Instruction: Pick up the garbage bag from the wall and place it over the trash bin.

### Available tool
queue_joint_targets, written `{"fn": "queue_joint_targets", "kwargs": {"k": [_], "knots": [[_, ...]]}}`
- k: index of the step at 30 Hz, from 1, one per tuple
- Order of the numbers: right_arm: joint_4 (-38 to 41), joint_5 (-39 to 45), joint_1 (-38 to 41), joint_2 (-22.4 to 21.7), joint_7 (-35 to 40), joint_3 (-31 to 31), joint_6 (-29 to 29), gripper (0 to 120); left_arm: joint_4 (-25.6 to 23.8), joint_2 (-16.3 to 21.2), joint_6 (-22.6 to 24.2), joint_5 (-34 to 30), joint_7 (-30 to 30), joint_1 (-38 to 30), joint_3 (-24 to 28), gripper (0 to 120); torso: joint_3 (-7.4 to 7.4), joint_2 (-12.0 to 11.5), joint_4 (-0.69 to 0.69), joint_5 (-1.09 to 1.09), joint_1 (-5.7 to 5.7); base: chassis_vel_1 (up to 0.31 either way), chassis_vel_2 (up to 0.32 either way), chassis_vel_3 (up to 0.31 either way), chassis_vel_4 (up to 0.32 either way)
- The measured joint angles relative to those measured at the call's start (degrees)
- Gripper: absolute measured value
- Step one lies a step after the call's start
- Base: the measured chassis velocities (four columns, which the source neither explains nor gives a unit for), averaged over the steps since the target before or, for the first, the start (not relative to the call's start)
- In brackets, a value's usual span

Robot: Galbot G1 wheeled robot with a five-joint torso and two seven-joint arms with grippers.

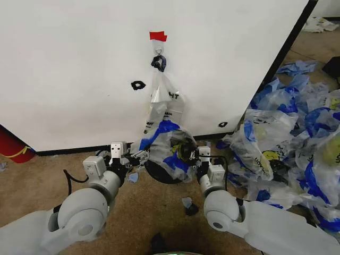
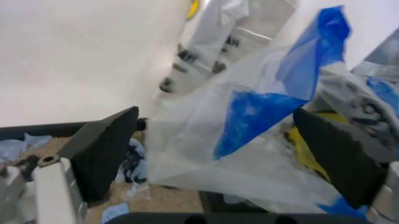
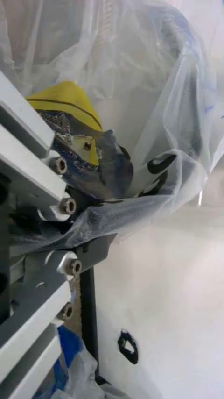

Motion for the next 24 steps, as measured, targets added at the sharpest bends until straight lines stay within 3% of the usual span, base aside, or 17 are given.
{"fn": "queue_joint_targets", "kwargs": {"k": [11, 24], "knots": [[-0.20, -0.25, 0.26, -0.49, -0.24, -0.48, 0.25, 0, -3.99, 0.33, 0.30, 0.06, 0.42, -0.42, -0.82, 99, 0.00, 0.00, 0.00, 0.02, 0.00, 0.000, 0.000, 0.000, 0.000], [0.59, 0.19, 3.04, -0.39, 0.09, -3.93, 0.25, 0, -2.27, -0.75, -0.25, 0.60, 2.74, -1.57, 1.32, 97, 0.00, 0.00, 0.00, 0.01, 0.00, 0.000, 0.000, 0.000, 0.000]]}}
